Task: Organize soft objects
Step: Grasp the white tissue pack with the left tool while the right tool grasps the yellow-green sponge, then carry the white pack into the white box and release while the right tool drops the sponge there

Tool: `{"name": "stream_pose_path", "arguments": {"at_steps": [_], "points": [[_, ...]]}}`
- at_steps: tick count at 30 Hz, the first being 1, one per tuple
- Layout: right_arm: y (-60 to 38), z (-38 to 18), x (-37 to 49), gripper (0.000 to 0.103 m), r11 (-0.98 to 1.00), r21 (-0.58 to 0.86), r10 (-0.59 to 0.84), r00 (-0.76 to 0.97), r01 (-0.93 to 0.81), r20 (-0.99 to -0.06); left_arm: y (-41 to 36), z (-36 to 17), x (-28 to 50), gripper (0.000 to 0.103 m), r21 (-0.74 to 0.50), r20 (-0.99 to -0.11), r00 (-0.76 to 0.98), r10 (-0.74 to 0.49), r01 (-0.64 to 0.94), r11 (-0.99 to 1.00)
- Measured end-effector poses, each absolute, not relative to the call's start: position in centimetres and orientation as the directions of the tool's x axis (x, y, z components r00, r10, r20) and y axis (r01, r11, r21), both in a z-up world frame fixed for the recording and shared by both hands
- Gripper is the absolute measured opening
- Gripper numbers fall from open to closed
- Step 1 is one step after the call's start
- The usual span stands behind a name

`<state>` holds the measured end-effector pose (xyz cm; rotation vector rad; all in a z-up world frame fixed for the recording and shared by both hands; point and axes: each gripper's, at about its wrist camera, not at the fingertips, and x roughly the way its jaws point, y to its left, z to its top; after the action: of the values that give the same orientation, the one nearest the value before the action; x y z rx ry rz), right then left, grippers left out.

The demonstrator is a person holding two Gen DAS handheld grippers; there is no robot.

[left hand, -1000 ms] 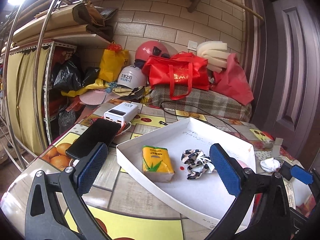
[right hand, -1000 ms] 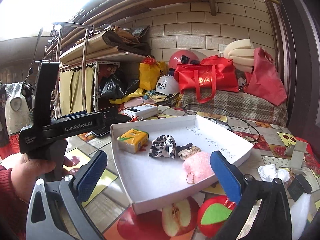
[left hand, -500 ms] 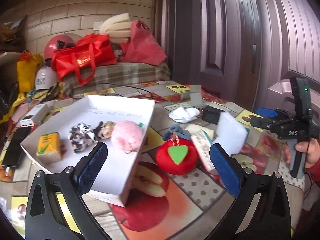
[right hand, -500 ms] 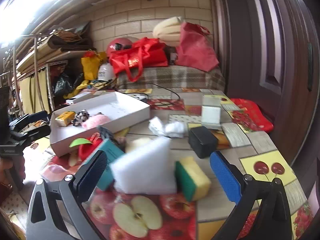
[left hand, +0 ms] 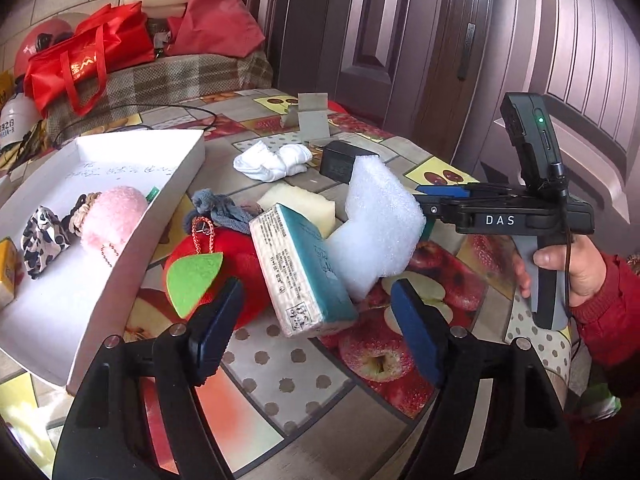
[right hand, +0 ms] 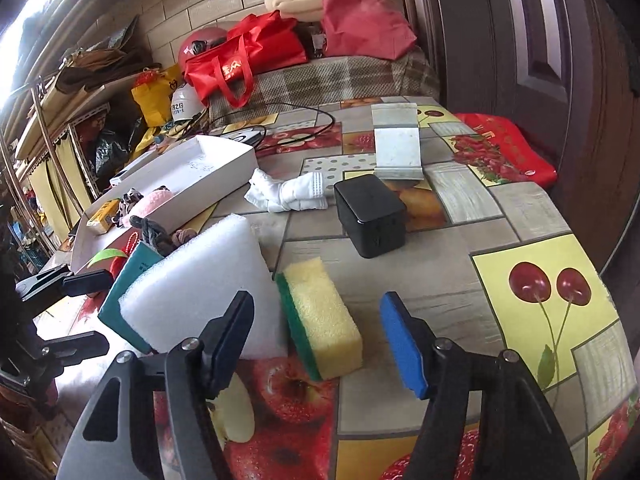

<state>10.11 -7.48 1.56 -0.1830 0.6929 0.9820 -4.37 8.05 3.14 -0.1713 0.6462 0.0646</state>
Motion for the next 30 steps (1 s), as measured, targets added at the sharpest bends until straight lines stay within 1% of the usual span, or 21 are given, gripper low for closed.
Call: {"name": "stream_pose_path", "arguments": {"at_steps": [1, 2, 3, 4, 5, 6, 8, 9, 11, 15, 18, 21, 25, 30], "points": [[-7.2, 1.3, 10.4, 0.061, 0.562, 0.171, 0.697, 0.352, -0.809, -0.625, 8.0, 3.1, -4.1, 0.076, -0.138, -0.609, 0.793, 0.005, -0.112, 0.984], [-7.0, 1.1, 10.7, 0.057, 0.562, 0.182, 0.693, 0.34, -0.807, -0.636, 7.9, 3.0, -3.8, 0.076, -0.133, -0.617, 0.787, 0.004, -0.109, 0.985], [-6.8, 0.9, 10.9, 0.046, 0.558, 0.192, 0.69, 0.323, -0.807, -0.648, 7.8, 2.8, -3.4, 0.074, -0.124, -0.629, 0.778, 0.006, -0.108, 0.986], [-6.6, 0.6, 11.1, 0.041, 0.553, 0.198, 0.686, 0.308, -0.809, -0.659, 7.6, 2.6, -3.0, 0.07, -0.116, -0.641, 0.767, 0.006, -0.105, 0.988], [-6.6, 0.6, 11.1, 0.035, 0.543, 0.209, 0.692, 0.292, -0.814, -0.66, 7.5, 2.3, -2.5, 0.057, -0.109, -0.661, 0.75, 0.005, -0.102, 0.989], [-6.7, 0.6, 11.0, 0.03, 0.537, 0.215, 0.7, 0.288, -0.816, -0.654, 7.5, 2.0, -2.0, 0.042, -0.102, -0.685, 0.729, 0.008, -0.107, 0.989], [-6.9, 0.8, 10.9, 0.029, 0.545, 0.208, 0.7, 0.304, -0.812, -0.646, 7.8, 1.7, -2.0, 0.035, -0.123, -0.691, 0.723, -0.013, -0.1, 0.987], [-7.0, 0.9, 10.9, 0.029, 0.548, 0.208, 0.702, 0.311, -0.81, -0.64, 7.9, 1.9, -2.2, 0.031, -0.128, -0.681, 0.732, -0.011, -0.103, 0.986], [-7.6, 1.2, 11.0, 0.028, 0.559, 0.212, 0.71, 0.331, -0.801, -0.621, 8.0, 2.2, -2.8, 0.026, -0.133, -0.654, 0.756, -0.006, -0.107, 0.985], [-9.1, 2.2, 10.8, 0.028, 0.589, 0.225, 0.733, 0.396, -0.776, -0.554, 6.9, 3.6, -4.7, 0.026, -0.078, -0.565, 0.824, 0.035, -0.096, 0.992], [-10.6, 3.3, 10.0, 0.028, 0.616, 0.214, 0.745, 0.471, -0.758, -0.473, 5.6, 4.6, -6.5, 0.026, -0.014, -0.472, 0.879, 0.069, -0.085, 0.996], [-11.4, 4.5, 8.8, 0.028, 0.63, 0.177, 0.752, 0.537, -0.756, -0.384, 5.4, 5.3, -7.9, 0.026, 0.009, -0.402, 0.911, 0.098, -0.103, 0.995], [-10.9, 5.3, 6.9, 0.028, 0.615, 0.107, 0.766, 0.559, -0.782, -0.316, 6.7, 5.6, -8.8, 0.026, 0.036, -0.369, 0.914, 0.171, -0.17, 0.985], [-8.5, 5.2, 5.1, 0.028, 0.551, 0.053, 0.797, 0.507, -0.833, -0.328, 9.1, 5.6, -9.8, 0.026, 0.043, -0.356, 0.906, 0.229, -0.229, 0.972]]}}
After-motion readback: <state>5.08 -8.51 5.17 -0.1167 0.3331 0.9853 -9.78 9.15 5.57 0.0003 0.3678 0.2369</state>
